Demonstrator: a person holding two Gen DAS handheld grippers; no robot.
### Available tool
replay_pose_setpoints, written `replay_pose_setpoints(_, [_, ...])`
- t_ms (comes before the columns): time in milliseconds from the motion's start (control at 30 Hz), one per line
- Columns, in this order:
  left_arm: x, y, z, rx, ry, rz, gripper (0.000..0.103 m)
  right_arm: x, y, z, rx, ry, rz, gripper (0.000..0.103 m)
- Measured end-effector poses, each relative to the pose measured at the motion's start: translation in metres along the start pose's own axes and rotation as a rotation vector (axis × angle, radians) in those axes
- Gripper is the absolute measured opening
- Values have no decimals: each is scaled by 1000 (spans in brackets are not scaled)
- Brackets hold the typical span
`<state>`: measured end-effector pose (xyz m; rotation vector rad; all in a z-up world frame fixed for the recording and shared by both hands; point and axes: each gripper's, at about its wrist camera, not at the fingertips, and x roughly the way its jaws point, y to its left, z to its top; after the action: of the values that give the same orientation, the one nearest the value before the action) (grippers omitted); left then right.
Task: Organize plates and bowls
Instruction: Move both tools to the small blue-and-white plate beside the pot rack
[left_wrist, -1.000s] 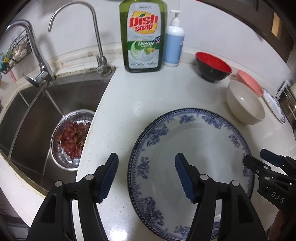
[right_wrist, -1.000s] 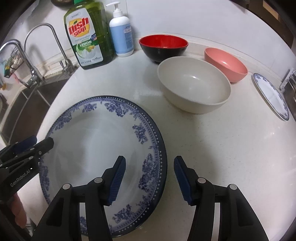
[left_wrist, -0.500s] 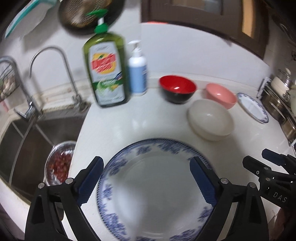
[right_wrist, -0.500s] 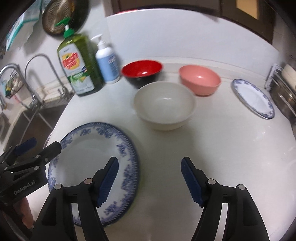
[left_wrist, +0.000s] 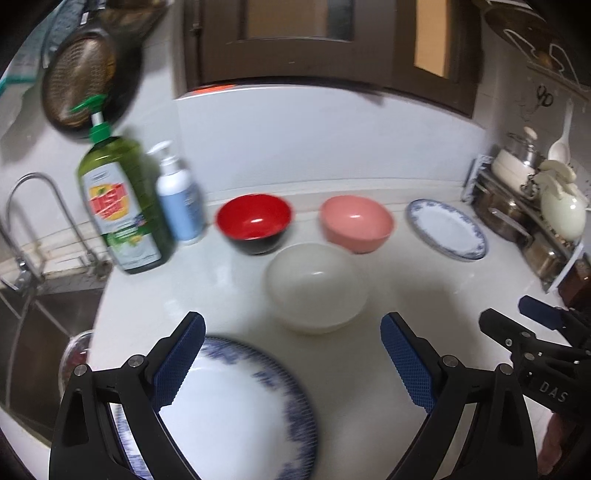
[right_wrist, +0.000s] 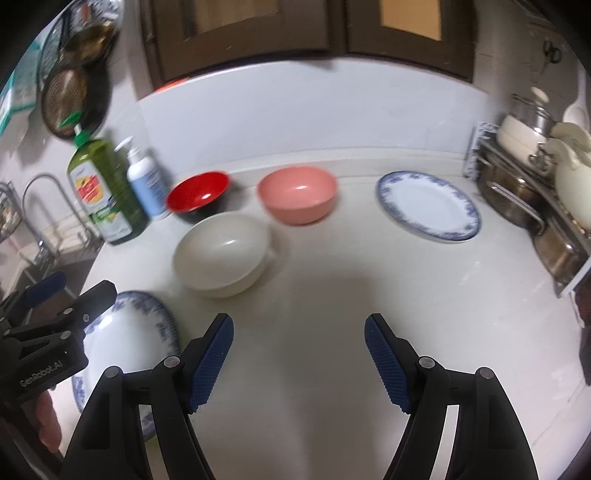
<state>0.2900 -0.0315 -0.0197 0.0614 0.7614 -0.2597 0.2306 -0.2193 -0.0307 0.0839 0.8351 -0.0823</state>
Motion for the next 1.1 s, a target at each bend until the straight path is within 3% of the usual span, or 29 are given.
replay_pose_setpoints(567, [22, -98, 52, 80, -76, -27, 97, -10, -104, 40, 81, -103, -75, 74])
replay_pose_setpoints(833, [53, -135, 82, 109, -65, -59, 97, 4, -141, 59, 97, -111, -101, 74])
replay_pose_setpoints(1100, [99, -172, 112, 154, -53, -101, 97, 28, -184, 78, 190, -118, -130, 74])
